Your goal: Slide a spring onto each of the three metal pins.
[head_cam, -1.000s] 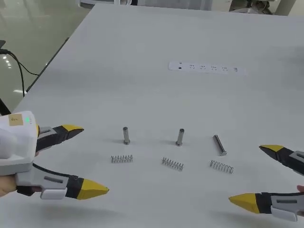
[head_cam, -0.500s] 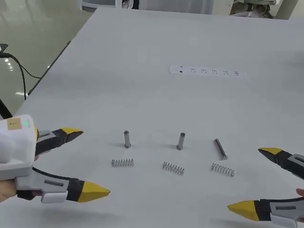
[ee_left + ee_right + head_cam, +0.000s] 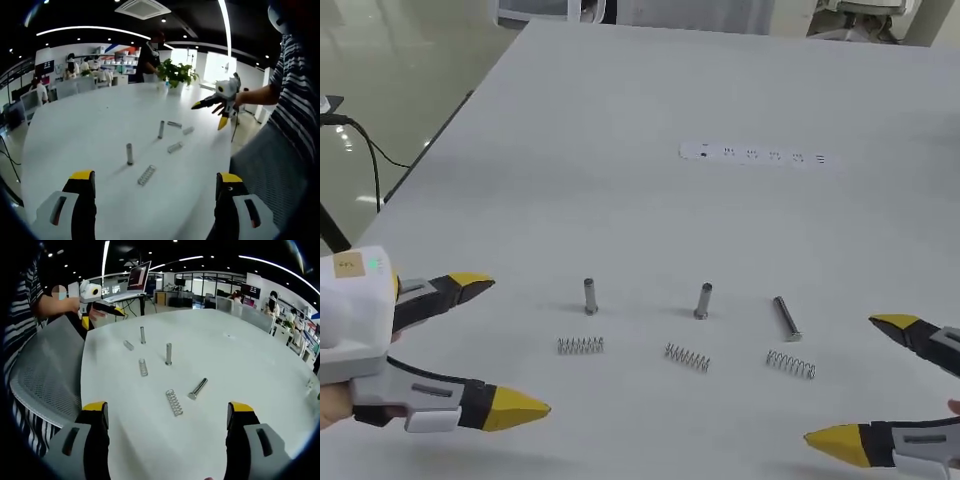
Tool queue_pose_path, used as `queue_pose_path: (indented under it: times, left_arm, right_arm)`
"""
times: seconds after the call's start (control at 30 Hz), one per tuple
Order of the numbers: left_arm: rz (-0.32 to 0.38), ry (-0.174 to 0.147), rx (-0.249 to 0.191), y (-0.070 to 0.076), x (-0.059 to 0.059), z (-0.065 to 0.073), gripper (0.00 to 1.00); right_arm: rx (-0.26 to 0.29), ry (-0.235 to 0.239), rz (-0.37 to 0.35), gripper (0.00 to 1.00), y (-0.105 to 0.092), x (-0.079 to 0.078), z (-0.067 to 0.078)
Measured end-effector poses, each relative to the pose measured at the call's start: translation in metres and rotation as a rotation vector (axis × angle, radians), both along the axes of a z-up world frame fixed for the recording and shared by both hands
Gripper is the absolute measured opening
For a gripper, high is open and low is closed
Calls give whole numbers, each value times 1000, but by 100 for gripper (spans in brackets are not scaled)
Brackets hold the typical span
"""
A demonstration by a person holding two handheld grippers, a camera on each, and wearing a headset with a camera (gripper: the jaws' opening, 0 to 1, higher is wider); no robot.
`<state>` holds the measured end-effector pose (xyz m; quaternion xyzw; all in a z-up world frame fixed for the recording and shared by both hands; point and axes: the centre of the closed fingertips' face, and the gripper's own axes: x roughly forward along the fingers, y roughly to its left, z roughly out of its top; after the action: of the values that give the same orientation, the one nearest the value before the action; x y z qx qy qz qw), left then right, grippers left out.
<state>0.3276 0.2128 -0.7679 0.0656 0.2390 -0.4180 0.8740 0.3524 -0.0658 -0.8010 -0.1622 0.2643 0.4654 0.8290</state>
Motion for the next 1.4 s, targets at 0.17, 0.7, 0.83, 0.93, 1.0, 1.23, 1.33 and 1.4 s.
queue_pose_path:
  times: [0.17,0.7,0.83,0.93,1.0,1.23,1.33,1.4]
  left_arm:
    - [-3,0,0,-1,-1,-1,98]
    - [-2,6,1,0,-2,-1,98]
    - [1,9,3,2,-3,-2,98]
    - [4,9,-1,2,-2,-1,98]
    - [4,8,-1,2,-2,-1,98]
    - [15,6,-11,3,-2,1,98]
    - [14,7,-13,3,-2,2,98]
    - [21,6,-14,4,-2,1,98]
  right_arm:
    - [5,5,-7,99,2,3,2]
    - [22,52,-62,93,12,30,8]
    - [14,70,-73,84,14,42,9]
    - [10,75,-88,81,15,51,10]
    - [1,74,-97,78,16,57,10]
    - [-6,104,-129,63,23,74,9]
    - [-26,120,-147,58,24,79,4]
    - [-41,133,-151,52,24,81,0]
